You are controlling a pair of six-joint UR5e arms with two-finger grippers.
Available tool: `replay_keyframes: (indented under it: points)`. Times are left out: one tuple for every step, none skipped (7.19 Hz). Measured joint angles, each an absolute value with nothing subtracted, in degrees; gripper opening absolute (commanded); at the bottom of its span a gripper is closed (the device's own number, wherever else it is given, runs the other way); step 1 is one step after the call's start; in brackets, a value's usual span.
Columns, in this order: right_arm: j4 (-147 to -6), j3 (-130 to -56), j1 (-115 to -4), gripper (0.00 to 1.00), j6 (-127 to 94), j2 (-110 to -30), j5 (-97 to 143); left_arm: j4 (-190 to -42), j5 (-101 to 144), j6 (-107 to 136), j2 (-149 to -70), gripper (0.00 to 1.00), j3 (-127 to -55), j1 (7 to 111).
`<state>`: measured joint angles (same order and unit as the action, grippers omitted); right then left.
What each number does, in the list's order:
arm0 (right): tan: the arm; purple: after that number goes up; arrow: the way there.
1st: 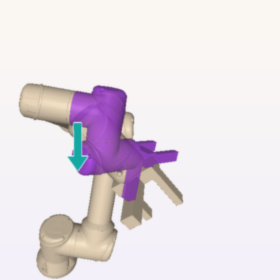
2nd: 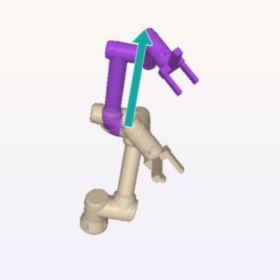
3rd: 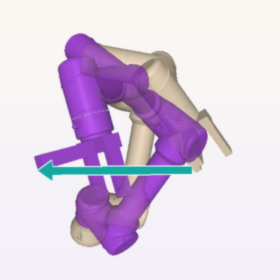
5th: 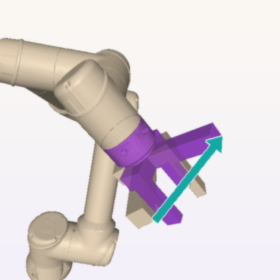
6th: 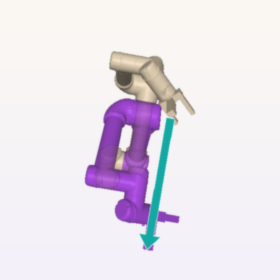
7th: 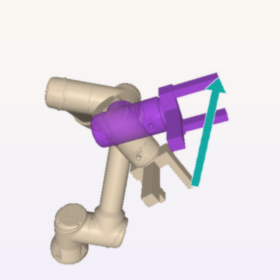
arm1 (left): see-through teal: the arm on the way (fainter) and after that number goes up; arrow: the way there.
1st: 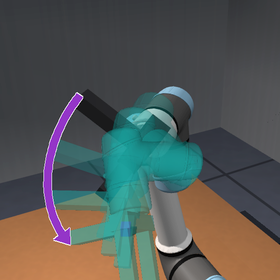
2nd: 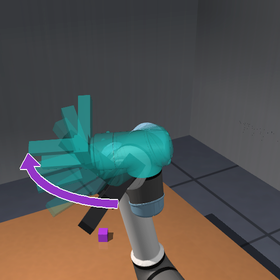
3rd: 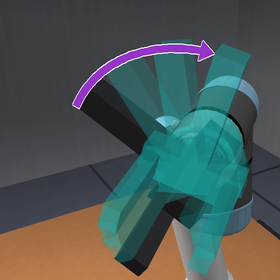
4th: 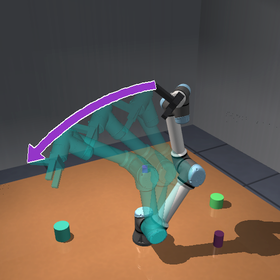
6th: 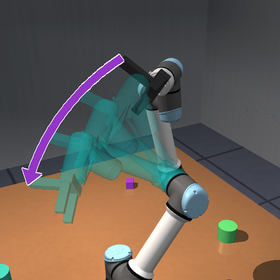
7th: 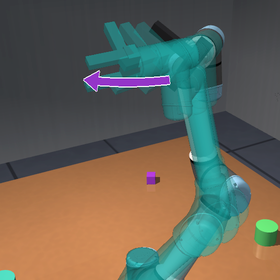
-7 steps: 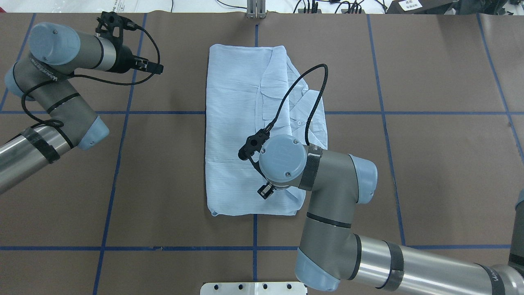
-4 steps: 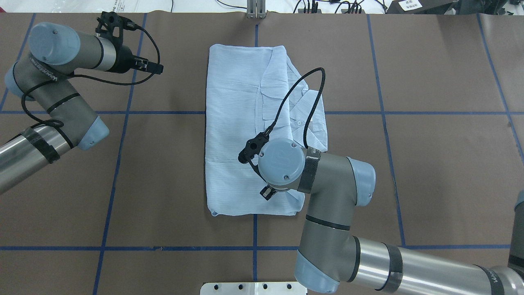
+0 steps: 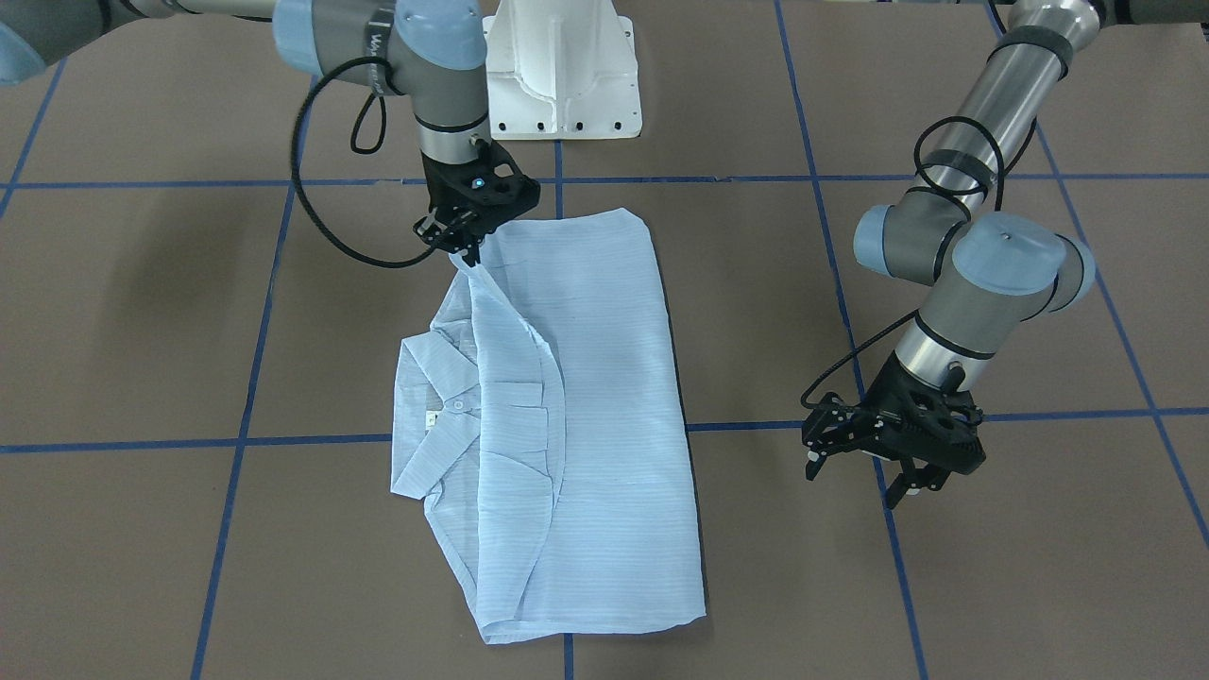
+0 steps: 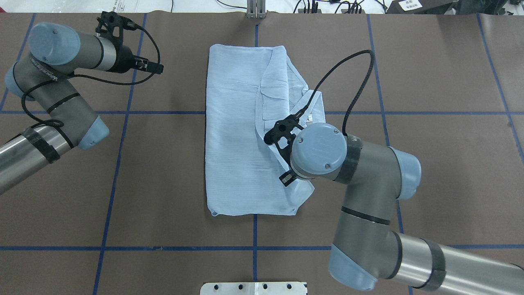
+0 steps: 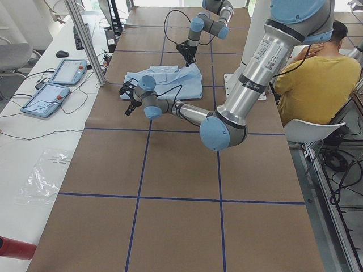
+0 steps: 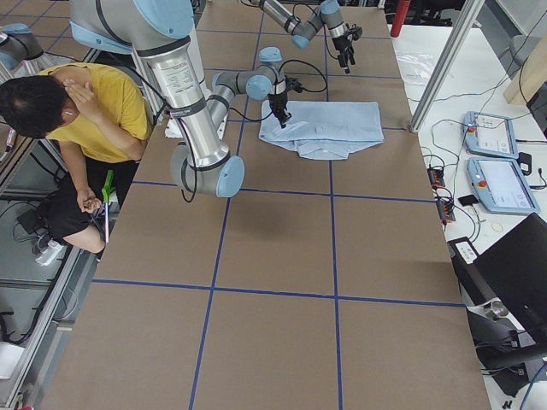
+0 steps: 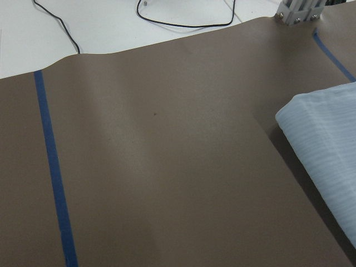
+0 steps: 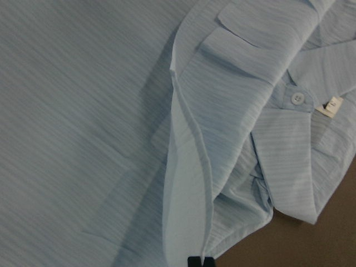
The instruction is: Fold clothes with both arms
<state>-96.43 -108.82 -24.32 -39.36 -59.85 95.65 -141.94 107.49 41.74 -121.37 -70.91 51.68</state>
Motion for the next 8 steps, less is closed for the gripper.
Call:
replay_keyframes:
  points:
    - [-96.30, -111.64, -24.26, 0.22, -47.41, -63.31, 95.20, -141.94, 107.51, 41.75, -121.37, 1.00, -70.92, 51.68]
    - [-96.21, -112.61, -23.49, 0.40, -56.55, -65.33, 94.14, -141.94, 107.55, 41.75, -121.37, 1.00, -70.92, 51.68]
    - [-96.13, -112.59, -21.70, 0.50, -64.89, -66.49, 91.56, -141.94, 107.57, 41.75, -121.38, 1.00, -70.96, 51.68]
    - [-96.00, -111.96, -19.34, 0.88, -72.02, -66.94, 87.92, -141.94, 107.58, 41.75, -121.38, 1.00, -70.99, 51.68]
    - [-95.86, -111.45, -17.54, 0.98, -76.98, -66.88, 85.13, -141.94, 107.58, 41.75, -121.38, 1.00, -71.03, 51.68]
    - [-95.79, -111.48, -17.24, 0.99, -78.97, -66.52, 83.90, -141.94, 107.58, 41.75, -121.38, 1.00, -71.07, 51.68]
    - [-95.83, -111.14, -18.53, 0.99, -77.38, -65.24, 83.64, -141.94, 107.58, 41.75, -121.38, 1.00, -71.09, 51.68]
    - [-95.91, -109.70, -20.62, 0.98, -72.98, -62.83, 83.66, -141.94, 107.58, 41.73, -121.36, 1.00, -71.10, 51.68]
